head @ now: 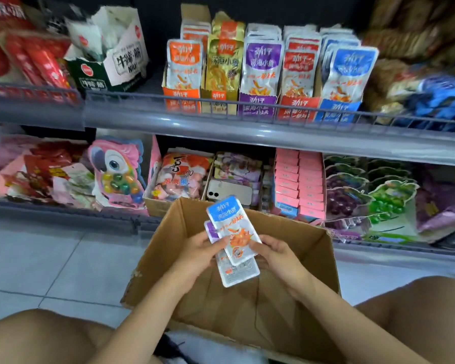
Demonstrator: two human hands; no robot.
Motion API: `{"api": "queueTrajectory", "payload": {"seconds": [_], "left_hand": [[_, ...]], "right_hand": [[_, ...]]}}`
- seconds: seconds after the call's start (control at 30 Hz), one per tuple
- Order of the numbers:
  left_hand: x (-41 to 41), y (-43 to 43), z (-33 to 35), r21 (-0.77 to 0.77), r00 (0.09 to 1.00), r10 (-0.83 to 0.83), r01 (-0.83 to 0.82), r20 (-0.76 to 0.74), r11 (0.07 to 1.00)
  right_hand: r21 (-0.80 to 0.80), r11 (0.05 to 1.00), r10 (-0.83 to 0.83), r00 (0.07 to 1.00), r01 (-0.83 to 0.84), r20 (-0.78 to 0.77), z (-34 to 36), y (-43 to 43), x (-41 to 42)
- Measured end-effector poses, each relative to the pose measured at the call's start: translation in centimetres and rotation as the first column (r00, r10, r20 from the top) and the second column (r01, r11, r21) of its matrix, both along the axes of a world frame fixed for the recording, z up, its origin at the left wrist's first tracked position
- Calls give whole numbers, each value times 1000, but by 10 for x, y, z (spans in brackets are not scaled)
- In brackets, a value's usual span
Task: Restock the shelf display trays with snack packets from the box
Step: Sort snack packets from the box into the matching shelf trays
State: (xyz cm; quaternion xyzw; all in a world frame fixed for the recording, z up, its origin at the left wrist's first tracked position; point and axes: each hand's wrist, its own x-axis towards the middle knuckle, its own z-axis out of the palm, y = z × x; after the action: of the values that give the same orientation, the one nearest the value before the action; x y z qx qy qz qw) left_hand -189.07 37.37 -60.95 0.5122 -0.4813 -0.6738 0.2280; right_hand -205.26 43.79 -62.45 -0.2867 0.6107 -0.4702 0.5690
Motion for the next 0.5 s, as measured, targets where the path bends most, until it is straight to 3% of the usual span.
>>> {"api": "queueTrajectory", "payload": {"seconds": [0.17,0.37,0.5], "left_hand": [[-3,8,19,-123,996,-85,83,-15,989],[-16,6,57,-143,992,-97,84,-86,986],[-26,-5,92,-191,989,-113,94,-91,977]], "right_hand": [[-145,989,-7,997,-4,-79,35,-1,-5],[-234,969,-103,992,84,-70,72,-8,-15],[-254,967,-45,991,10,-130,104,-11,-40]]}}
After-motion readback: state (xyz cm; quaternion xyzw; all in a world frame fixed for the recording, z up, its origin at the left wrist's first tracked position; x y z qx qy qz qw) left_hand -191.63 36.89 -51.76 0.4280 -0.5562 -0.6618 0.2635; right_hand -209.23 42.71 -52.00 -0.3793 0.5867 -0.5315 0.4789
